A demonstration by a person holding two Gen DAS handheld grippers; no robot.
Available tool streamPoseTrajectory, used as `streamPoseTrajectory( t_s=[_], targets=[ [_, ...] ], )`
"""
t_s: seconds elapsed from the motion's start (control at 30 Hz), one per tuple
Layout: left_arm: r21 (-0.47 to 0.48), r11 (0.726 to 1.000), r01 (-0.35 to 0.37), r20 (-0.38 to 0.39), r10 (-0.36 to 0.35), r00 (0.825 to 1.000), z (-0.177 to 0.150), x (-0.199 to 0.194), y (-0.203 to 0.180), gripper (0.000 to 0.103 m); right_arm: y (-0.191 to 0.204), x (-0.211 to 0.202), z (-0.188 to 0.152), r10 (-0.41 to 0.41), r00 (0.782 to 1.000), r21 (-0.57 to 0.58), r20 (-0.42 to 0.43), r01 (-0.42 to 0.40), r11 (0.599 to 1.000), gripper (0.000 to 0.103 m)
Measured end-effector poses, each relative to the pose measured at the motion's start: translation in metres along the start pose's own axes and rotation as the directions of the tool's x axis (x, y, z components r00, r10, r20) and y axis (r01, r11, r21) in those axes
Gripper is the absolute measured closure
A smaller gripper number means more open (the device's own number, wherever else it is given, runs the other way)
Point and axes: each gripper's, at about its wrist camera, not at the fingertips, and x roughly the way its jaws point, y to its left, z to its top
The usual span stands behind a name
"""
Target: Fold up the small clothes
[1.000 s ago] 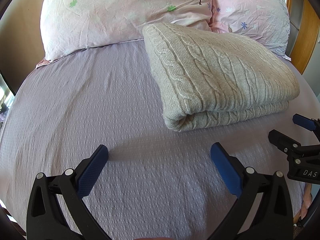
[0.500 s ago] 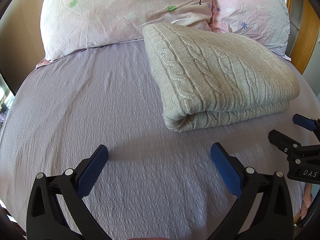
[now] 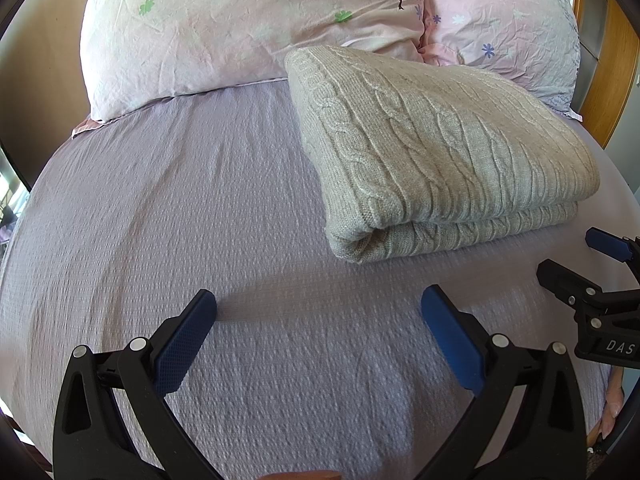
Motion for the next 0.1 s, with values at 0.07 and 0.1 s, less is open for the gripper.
streamPoseTrajectory(
  t_s=[0.07, 0.1],
  targets=[
    [0.000, 1.000, 0.000, 0.000, 0.000, 1.000, 0.0000, 0.0000, 0.0000, 0.001, 0.0000, -0.0001, -0.0002, 0.000, 1.000, 0.000, 0.000, 0.000, 1.000, 0.002],
    [0.000, 1.000, 0.000, 0.000, 0.000, 1.000, -0.0001, -0.0001, -0.0001, 0.001, 0.0000, -0.0002, -0.0003, 0.000, 1.000, 0.000, 0.000, 0.000, 1.000, 0.002]
  ],
)
